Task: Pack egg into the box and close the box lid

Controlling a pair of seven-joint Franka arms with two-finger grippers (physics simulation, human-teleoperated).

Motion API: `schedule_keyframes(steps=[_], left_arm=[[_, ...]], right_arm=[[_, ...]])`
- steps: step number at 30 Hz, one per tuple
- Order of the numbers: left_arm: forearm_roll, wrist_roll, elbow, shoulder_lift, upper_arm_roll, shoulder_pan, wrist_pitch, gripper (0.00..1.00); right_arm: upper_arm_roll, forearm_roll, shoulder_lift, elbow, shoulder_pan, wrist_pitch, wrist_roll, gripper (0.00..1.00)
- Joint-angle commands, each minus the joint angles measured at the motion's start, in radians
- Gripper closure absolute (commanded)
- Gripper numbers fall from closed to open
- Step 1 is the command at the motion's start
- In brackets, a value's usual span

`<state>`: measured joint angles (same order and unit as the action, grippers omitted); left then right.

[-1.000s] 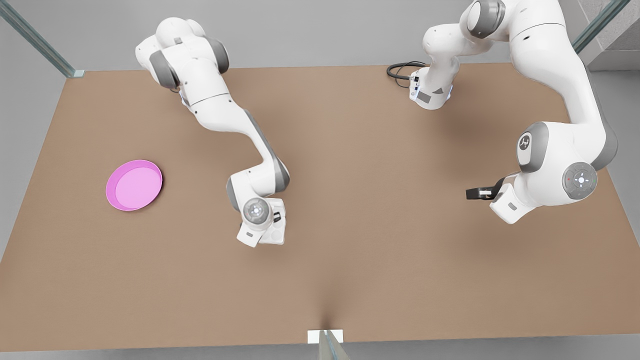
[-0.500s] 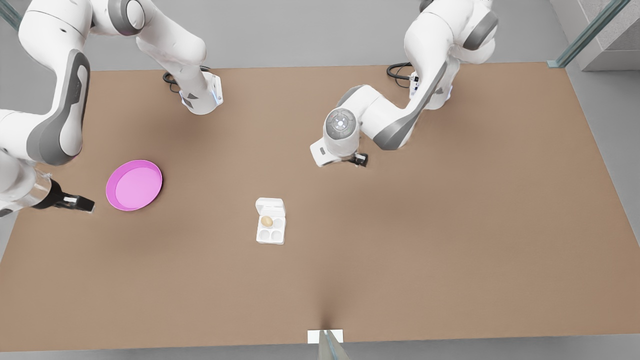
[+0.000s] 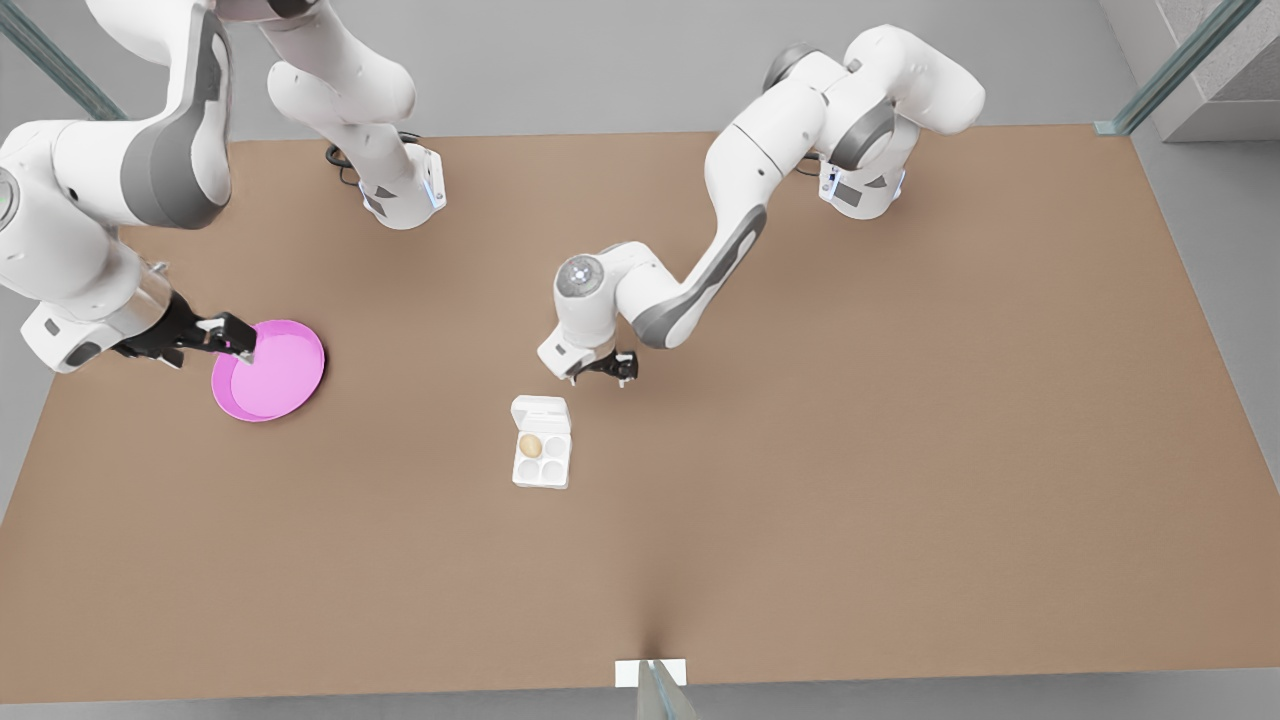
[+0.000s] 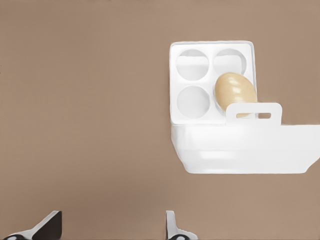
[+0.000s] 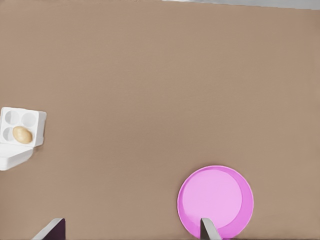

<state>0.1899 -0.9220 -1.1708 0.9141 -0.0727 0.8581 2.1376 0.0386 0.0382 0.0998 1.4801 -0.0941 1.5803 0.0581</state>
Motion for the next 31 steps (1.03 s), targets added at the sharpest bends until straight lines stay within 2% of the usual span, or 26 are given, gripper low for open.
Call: schedule_keyframes(steps=[1,3,11,18,19,20,22,26,27,28,29,31], left_arm=[[0.017,-0.343,0.008,0.025,0.011,0.019,0.125,0.0],[0.019,-0.314,0.118,0.094,0.033,0.052,0.13,0.0],[0.017,-0.178,0.16,0.092,0.083,0.056,0.128,0.0],[0.005,-0.103,0.178,0.115,0.097,-0.027,0.168,0.0],[0.002,-0.044,0.171,0.095,0.09,-0.039,0.111,0.0],[-0.039,0.064,0.163,-0.012,0.057,-0.109,-0.116,0.0],[-0.15,0.262,0.135,-0.188,0.031,-0.332,-0.395,0.0],[-0.155,0.566,0.134,-0.236,0.036,-0.542,-0.585,0.0],[-0.164,0.756,0.033,-0.368,-0.09,-0.75,-0.601,0.0],[-0.165,0.764,-0.265,-0.585,-0.107,-0.792,-0.444,0.0],[-0.165,0.776,-0.38,-0.666,-0.108,-0.811,-0.396,0.0],[-0.165,0.778,-0.356,-0.655,-0.105,-0.806,-0.407,0.0]], right_arm=[[0.0,0.012,-0.002,-0.014,0.008,0.015,0.034,0.0],[0.004,0.008,0.0,-0.023,0.013,0.015,0.034,0.0],[0.009,0.008,0.008,-0.021,0.022,0.018,0.034,0.0],[0.007,0.006,0.02,-0.021,0.017,0.017,0.034,0.0],[0.009,0.008,0.021,-0.021,0.014,0.015,0.034,0.0],[0.009,0.008,0.02,-0.021,0.013,0.009,0.034,0.0],[0.009,0.009,0.02,-0.021,0.016,0.006,0.032,0.0],[0.014,0.0,0.02,-0.021,0.03,0.009,0.034,0.0],[0.014,0.002,0.02,-0.021,0.045,0.01,0.034,0.0],[0.014,0.002,0.021,-0.021,0.045,0.012,0.034,0.0],[0.014,0.0,0.021,-0.021,0.045,0.012,0.034,0.0],[0.012,0.0,0.021,-0.021,0.043,0.017,0.034,0.0]])
